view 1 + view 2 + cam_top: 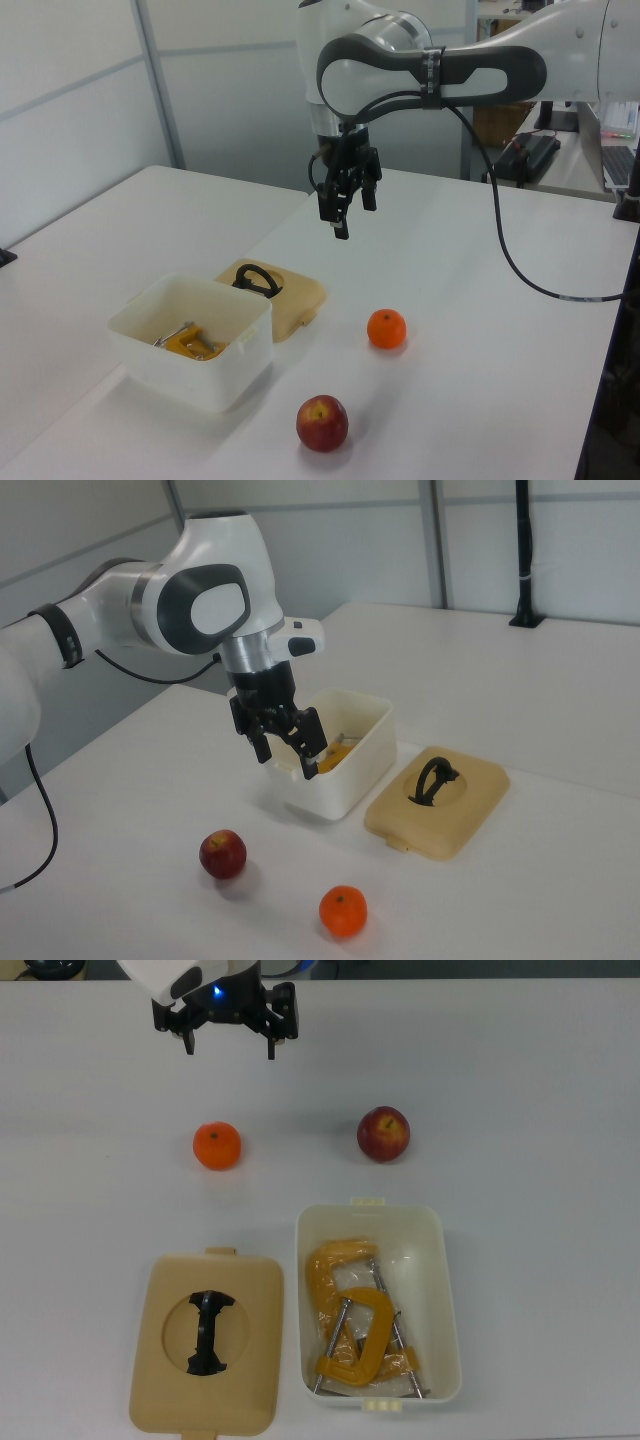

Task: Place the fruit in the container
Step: 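Move the gripper down over the orange tangerine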

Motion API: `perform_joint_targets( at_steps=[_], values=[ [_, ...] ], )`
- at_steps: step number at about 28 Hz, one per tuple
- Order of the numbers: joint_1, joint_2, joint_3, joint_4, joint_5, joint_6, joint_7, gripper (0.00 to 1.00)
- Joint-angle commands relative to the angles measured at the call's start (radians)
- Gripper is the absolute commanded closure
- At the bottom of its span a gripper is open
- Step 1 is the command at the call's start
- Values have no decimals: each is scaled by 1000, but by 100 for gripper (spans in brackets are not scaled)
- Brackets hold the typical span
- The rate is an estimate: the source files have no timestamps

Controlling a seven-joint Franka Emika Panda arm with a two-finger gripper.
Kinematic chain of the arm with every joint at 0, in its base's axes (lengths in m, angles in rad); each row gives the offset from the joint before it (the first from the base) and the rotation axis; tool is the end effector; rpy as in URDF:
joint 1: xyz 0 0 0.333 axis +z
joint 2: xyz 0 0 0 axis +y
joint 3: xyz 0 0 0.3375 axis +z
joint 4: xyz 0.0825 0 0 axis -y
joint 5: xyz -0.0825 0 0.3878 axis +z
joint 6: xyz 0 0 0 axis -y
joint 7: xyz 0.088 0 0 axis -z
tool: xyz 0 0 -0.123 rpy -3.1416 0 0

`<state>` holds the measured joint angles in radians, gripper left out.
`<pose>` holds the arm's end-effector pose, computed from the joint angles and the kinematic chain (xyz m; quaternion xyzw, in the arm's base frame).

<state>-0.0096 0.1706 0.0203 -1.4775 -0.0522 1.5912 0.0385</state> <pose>0.6125 -0.0008 0.5763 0.9992 -0.0127 -0.0278 0.0250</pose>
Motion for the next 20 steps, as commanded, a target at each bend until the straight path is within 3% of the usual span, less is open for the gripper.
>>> perform_joint_targets(
  at_steps=[1, 5, 6, 11, 20],
  values=[
    [-6, -28, -22, -18, 17, 21, -25, 0],
    [-4, -25, -22, -46, 12, 56, -26, 0],
    [-3, -28, -22, -97, 8, 97, -26, 0],
    [5, -29, -13, -220, -8, 243, -17, 0],
    [31, -29, -11, -316, -26, 308, 32, 0]
  ],
)
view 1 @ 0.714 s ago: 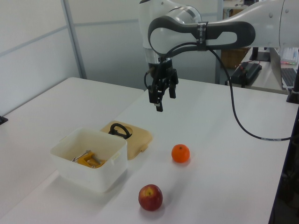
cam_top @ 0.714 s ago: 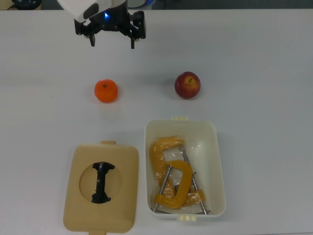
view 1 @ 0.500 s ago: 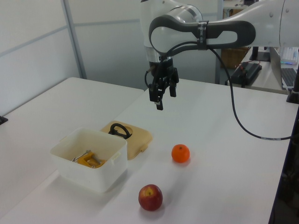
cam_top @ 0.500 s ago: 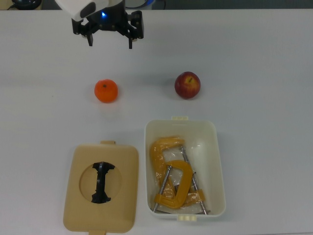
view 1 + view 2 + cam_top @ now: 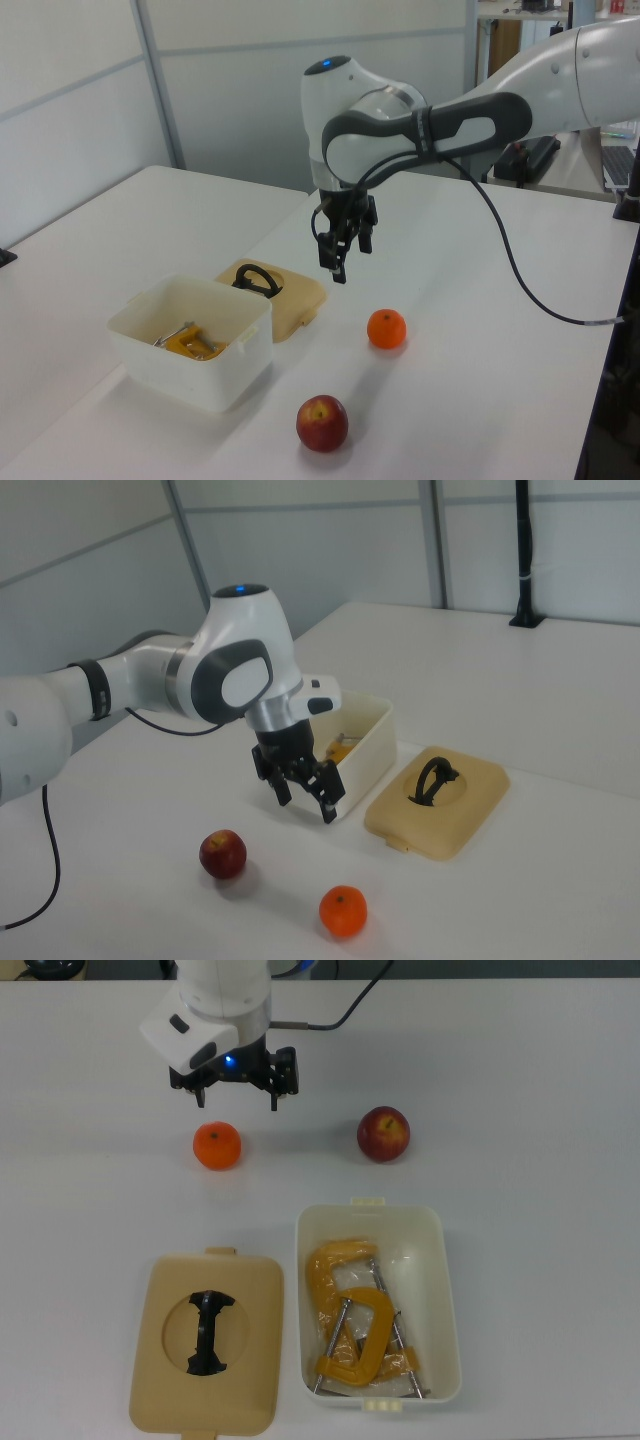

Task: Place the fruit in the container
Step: 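Move the gripper down over the orange tangerine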

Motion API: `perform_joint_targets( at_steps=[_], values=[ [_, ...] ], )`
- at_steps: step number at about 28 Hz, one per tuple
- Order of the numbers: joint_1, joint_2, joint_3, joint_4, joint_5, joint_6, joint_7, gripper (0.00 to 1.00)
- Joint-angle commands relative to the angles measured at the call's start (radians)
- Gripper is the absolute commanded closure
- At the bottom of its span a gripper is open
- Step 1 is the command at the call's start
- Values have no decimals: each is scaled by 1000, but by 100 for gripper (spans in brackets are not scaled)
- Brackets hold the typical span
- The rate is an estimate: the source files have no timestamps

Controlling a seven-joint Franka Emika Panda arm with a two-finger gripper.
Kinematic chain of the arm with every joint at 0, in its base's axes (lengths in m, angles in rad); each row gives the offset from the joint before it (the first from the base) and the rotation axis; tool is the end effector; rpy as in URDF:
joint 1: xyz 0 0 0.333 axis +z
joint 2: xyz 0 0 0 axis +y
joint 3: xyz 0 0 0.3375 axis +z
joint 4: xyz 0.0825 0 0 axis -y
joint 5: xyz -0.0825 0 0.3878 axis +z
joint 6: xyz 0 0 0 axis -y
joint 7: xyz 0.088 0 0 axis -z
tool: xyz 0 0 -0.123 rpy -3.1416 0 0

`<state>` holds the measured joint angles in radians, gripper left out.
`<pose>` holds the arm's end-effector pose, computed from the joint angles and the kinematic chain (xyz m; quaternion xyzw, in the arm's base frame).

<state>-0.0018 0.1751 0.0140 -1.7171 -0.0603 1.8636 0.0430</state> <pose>0.6186 0.0015 0.4814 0.9995 -0.0064 -0.0135 0.0279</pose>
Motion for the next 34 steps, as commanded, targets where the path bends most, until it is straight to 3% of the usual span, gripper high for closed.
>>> perform_joint_targets(
  at_steps=[1, 5, 19, 32, 34],
  values=[
    [28, -34, -6, -85, -21, 40, 28, 0],
    [32, -45, -8, -142, -33, 87, 29, 0],
    [31, -45, -66, -231, -62, 193, 28, 0],
    [31, -43, -86, -364, -134, 336, 53, 0],
    [34, -33, -85, -389, -185, 373, 104, 0]
  ],
)
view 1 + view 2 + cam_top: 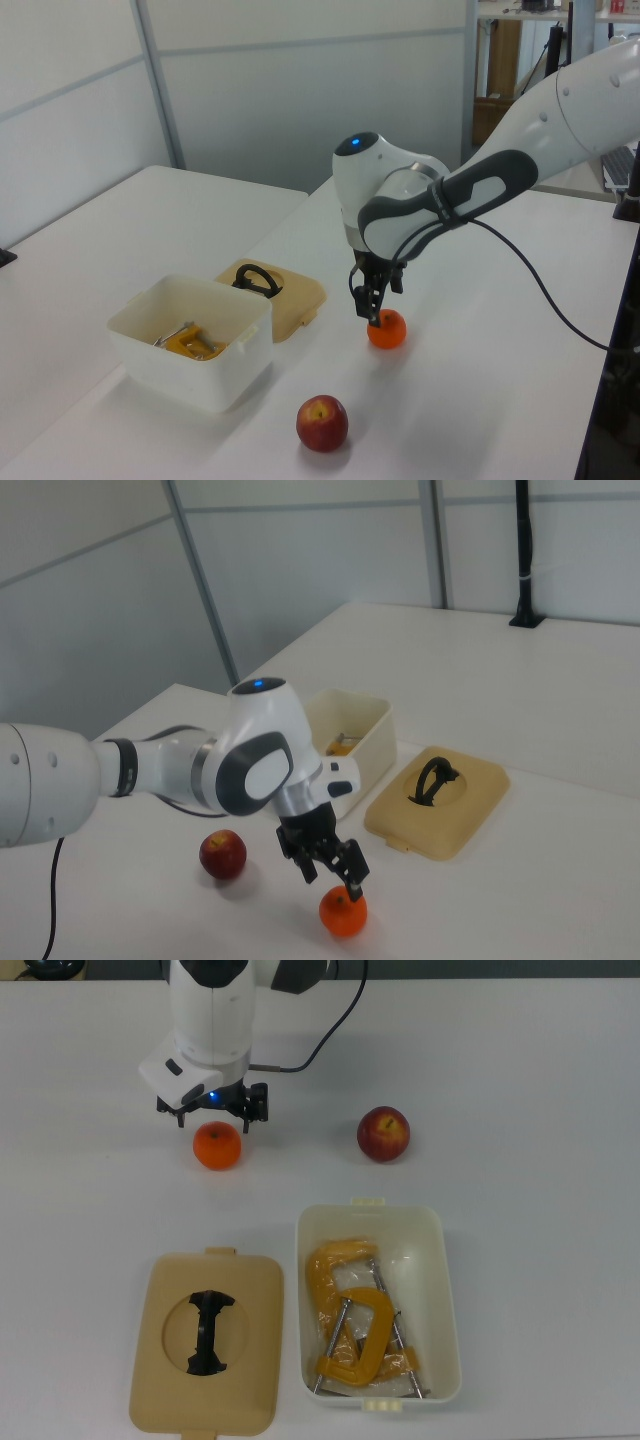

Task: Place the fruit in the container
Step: 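Move the gripper down over the orange tangerine, then close the gripper on the orange tangerine, then lift the tangerine and carry it over the white container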

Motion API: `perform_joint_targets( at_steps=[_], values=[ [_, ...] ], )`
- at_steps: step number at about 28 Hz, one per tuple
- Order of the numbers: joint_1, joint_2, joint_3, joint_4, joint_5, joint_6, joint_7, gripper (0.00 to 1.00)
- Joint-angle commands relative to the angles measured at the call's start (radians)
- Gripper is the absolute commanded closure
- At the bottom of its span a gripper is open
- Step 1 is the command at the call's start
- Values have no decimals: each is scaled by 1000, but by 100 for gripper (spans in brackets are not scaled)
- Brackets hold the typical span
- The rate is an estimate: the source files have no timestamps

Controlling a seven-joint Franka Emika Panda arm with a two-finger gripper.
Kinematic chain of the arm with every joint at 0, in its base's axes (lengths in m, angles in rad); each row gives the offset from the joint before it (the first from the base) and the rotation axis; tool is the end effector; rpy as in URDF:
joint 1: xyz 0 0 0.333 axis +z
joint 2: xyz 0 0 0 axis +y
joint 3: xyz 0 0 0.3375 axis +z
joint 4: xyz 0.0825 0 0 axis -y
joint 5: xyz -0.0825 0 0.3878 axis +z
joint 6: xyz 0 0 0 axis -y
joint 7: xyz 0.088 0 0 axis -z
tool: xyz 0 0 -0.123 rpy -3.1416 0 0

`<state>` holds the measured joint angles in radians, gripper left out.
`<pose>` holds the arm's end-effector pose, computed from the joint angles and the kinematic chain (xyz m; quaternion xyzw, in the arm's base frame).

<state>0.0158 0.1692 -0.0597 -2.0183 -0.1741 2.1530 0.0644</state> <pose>0.5855 -0.0343 0.3698 0.9969 -0.0046 -0.0165 0.0770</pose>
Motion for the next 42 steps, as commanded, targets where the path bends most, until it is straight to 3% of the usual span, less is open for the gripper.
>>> perform_joint_targets(
  at_steps=[1, 4, 8, 10, 15, 24, 29, 31, 35, 36, 39, 42],
  values=[
    [16, -22, -11, -94, -90, 94, 104, 0],
    [23, -4, -11, -109, -133, 123, 169, 0],
    [21, 7, -11, -109, -137, 130, 176, 5],
    [21, 9, -11, -108, -139, 130, 178, 28],
    [44, 9, -11, -102, -143, 128, 263, 100],
    [52, -46, -6, -57, -131, 114, 313, 100],
    [52, -109, -6, 47, -26, 15, 293, 100],
    [52, -114, -6, 131, 36, -63, 263, 100],
    [58, -108, -5, 226, 100, -102, 270, 100],
    [87, -103, -6, 252, 117, -99, 288, 100],
    [125, -86, -12, 296, 124, -87, 368, 100],
    [171, -22, -11, 364, 114, -52, 481, 100]
  ],
)
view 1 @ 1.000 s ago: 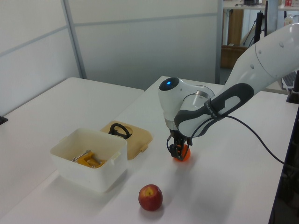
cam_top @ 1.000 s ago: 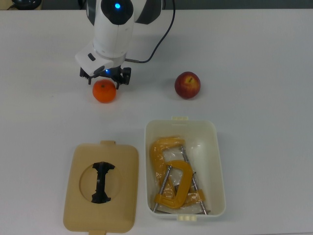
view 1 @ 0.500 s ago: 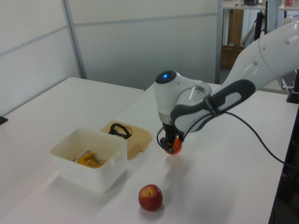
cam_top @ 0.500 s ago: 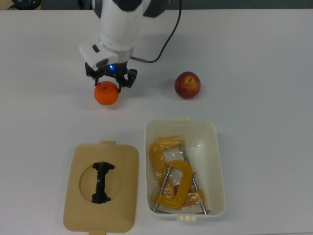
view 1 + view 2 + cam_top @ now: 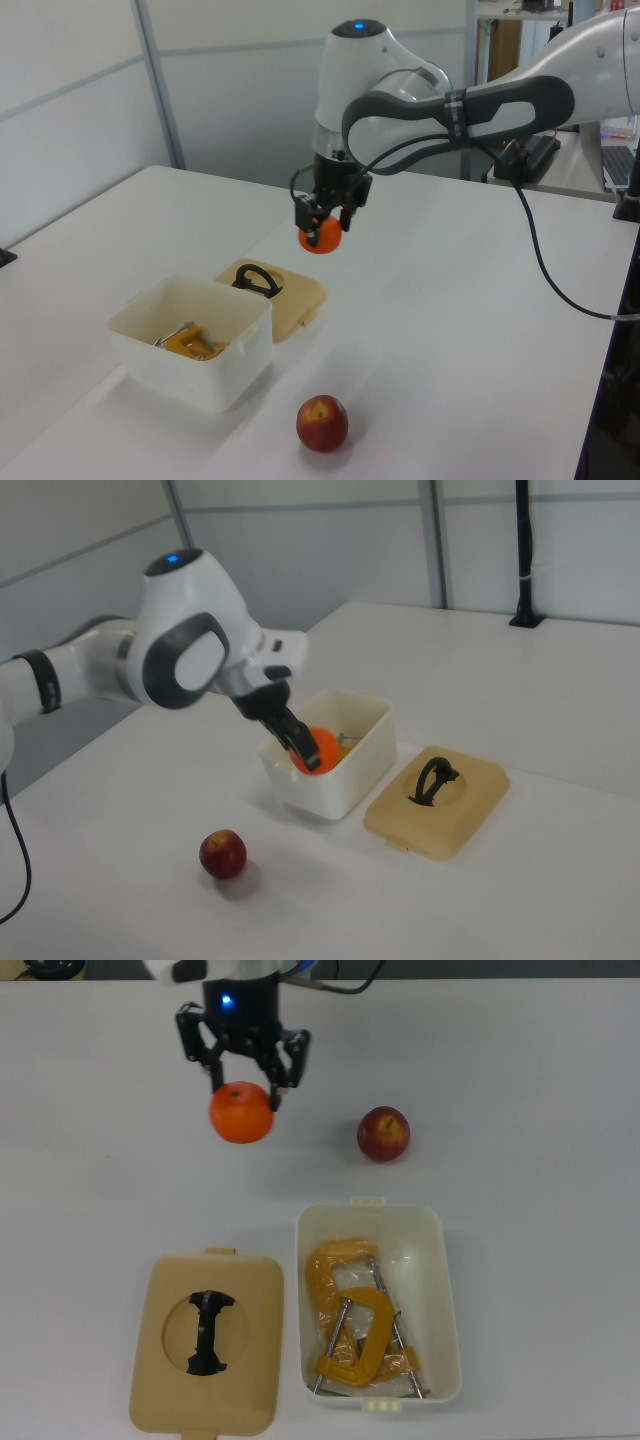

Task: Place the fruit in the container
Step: 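Lift the tangerine and carry it over the white container, then open the gripper to drop the tangerine into the container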

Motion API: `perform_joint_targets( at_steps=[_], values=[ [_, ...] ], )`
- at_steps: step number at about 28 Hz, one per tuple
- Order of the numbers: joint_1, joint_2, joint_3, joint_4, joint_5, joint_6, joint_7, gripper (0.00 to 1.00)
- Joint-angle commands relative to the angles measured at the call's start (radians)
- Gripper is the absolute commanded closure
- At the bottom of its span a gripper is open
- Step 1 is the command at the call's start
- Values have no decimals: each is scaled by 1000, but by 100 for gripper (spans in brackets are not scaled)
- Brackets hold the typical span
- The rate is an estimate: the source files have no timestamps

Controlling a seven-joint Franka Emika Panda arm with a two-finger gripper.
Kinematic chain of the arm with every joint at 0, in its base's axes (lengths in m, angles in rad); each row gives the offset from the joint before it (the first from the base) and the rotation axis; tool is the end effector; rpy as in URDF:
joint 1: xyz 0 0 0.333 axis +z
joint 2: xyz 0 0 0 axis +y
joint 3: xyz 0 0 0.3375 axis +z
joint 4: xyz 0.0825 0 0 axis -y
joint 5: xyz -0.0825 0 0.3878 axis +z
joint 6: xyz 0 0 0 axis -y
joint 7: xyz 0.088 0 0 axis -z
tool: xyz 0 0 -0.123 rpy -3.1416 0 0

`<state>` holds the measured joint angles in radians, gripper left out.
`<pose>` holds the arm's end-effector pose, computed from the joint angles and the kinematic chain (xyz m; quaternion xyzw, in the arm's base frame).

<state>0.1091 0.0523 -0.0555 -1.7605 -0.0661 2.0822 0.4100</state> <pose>0.6132 0.0294 0.5579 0.9769 -0.1634 0.1380 0.0005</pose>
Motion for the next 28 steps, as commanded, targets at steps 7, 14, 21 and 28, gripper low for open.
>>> perform_joint_targets(
  at_steps=[7, 14, 21, 28],
  values=[
    [161, 257, -15, 193, -96, 125, 361, 100],
    [190, 400, -15, 292, -198, 182, 549, 100],
    [199, 408, -14, 291, -228, 187, 581, 0],
    [198, 345, -4, 240, -235, 116, 442, 0]
  ],
)
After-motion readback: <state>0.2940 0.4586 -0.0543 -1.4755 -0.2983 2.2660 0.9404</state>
